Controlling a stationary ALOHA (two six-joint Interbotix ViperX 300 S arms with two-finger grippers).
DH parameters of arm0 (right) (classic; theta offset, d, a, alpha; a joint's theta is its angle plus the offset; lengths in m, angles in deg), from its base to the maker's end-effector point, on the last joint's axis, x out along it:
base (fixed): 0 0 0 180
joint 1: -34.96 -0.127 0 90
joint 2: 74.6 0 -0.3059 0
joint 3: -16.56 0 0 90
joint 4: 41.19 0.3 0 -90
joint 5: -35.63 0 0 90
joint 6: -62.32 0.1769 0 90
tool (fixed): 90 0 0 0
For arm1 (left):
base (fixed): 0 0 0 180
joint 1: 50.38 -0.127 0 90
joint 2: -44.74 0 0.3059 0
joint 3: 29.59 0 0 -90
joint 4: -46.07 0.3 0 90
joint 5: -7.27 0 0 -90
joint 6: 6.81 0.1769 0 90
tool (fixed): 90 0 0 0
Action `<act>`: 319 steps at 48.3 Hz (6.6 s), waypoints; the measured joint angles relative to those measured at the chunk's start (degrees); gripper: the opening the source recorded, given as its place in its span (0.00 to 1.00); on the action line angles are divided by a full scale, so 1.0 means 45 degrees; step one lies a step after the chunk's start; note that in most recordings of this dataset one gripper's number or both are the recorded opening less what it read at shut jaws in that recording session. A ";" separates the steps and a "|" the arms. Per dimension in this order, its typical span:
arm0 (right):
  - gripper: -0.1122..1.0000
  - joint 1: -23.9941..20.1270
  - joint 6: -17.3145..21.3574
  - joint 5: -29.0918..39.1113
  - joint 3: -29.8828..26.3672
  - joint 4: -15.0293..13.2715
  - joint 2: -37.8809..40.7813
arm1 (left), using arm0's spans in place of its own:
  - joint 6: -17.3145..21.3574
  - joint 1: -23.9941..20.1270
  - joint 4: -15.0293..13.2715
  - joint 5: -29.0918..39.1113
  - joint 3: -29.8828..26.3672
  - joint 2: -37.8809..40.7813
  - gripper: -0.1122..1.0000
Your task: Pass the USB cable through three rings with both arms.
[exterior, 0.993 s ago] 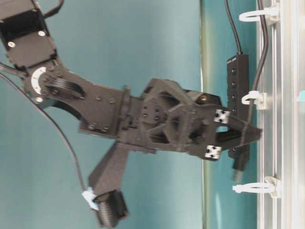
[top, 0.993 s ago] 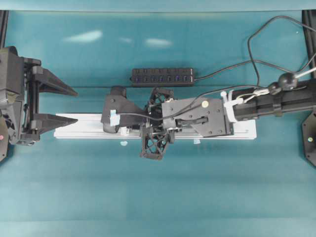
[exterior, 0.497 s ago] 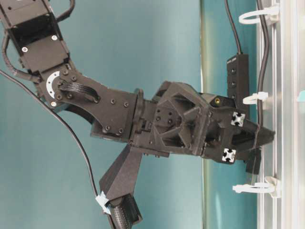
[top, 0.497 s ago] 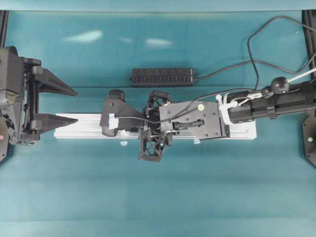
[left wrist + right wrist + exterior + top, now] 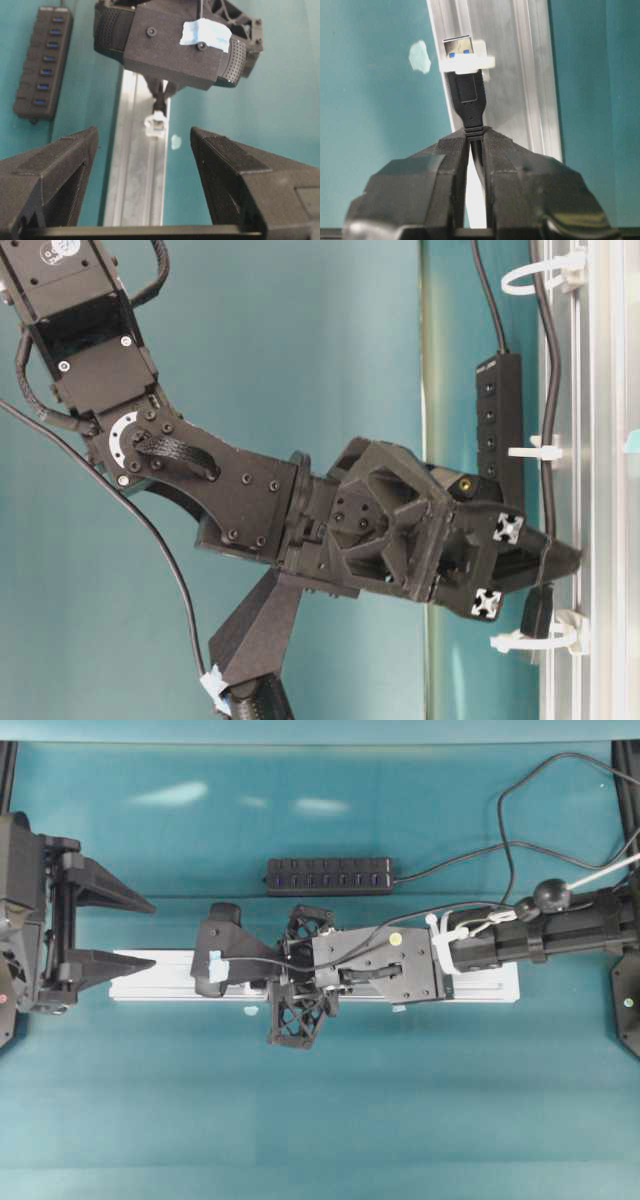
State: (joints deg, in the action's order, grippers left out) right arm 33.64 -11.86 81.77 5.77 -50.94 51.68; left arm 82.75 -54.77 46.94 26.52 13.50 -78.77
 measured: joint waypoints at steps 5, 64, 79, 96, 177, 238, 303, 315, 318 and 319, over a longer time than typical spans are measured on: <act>0.02 -0.0020 0.0000 -0.0449 -0.0020 0.0020 0.0020 | -0.0039 0.0000 -0.0020 0.0020 0.0293 -0.0039 0.81; 0.02 0.0098 0.0430 -0.3359 0.1230 0.0527 -0.0312 | -0.0312 0.0039 -0.0020 -0.7168 0.1543 0.7168 0.81; 0.02 0.0117 0.0449 -0.3730 0.1230 0.0547 -0.0312 | -0.0332 0.0293 -0.0020 -0.7188 0.0898 0.8203 0.81; 0.02 0.0137 0.0469 -0.3984 0.1250 0.0566 -0.0332 | -0.0352 0.0312 0.0000 -0.7188 0.0547 0.8789 0.57; 0.86 0.0000 0.0449 -0.4121 0.2559 0.0410 -0.1934 | -0.0137 0.0273 0.0000 -0.6719 0.0723 0.8008 0.29; 0.85 0.0293 0.0449 -0.5449 0.6641 0.0215 -0.6563 | -0.0117 0.0254 0.0000 -0.4238 0.1035 0.5586 0.29; 0.85 0.0195 0.0430 -0.8652 1.0098 0.0215 -1.0273 | -0.0117 0.0293 0.0000 -0.4199 0.0918 0.5000 0.29; 0.85 0.0195 0.0449 -0.8672 1.0098 0.0215 -1.0254 | -0.0117 0.0293 0.0000 -0.4199 0.0918 0.5000 0.29; 0.85 0.0215 0.0449 -0.8672 1.0078 0.0215 -1.0273 | -0.0117 0.0293 0.0000 -0.4199 0.0918 0.5000 0.29; 0.85 0.0215 0.0449 -0.8691 1.0098 0.0215 -1.0254 | -0.0117 0.0293 0.0000 -0.4199 0.0918 0.5000 0.29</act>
State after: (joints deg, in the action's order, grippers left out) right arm 34.61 -9.83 42.66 51.21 -49.97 5.54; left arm 82.22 -53.46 46.94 7.62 17.63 -56.27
